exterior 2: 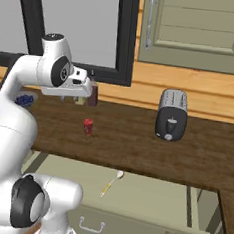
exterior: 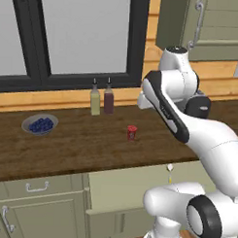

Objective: Pick the dish brush from the drawer and place it on the counter.

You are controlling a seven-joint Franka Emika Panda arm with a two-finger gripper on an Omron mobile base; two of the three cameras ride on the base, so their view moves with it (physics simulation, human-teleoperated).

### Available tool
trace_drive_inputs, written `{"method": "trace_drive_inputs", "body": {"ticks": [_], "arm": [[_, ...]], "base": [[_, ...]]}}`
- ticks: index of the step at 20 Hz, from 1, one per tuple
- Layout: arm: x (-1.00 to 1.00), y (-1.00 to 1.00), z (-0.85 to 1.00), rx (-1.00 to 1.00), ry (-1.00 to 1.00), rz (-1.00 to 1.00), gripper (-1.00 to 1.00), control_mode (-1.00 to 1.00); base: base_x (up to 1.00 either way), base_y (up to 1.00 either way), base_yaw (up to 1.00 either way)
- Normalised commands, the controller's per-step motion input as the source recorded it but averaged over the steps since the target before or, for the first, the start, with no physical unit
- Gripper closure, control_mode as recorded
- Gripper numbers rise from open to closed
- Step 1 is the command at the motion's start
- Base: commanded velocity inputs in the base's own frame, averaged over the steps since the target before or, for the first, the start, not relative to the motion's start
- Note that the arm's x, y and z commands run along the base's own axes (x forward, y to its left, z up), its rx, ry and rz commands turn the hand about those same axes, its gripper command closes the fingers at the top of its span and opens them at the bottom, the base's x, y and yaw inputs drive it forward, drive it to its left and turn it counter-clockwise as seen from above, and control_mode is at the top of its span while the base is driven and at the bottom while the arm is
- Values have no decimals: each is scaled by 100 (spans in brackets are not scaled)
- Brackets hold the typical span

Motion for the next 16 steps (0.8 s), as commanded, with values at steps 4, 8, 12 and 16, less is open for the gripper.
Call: {"method": "trace_drive_inputs", "body": {"ticks": [4,8,12,16], "arm": [[-38,0,-7,0,0,-2,-100,-100],[-82,-13,-66,0,-4,-6,-100,-100],[-66,-3,-84,0,-12,-7,-100,-100],[-33,-1,-43,0,-7,-4,-100,100]], "base": [[0,0,0],[0,0,0],[0,0,0],[-30,-1,-5]]}}
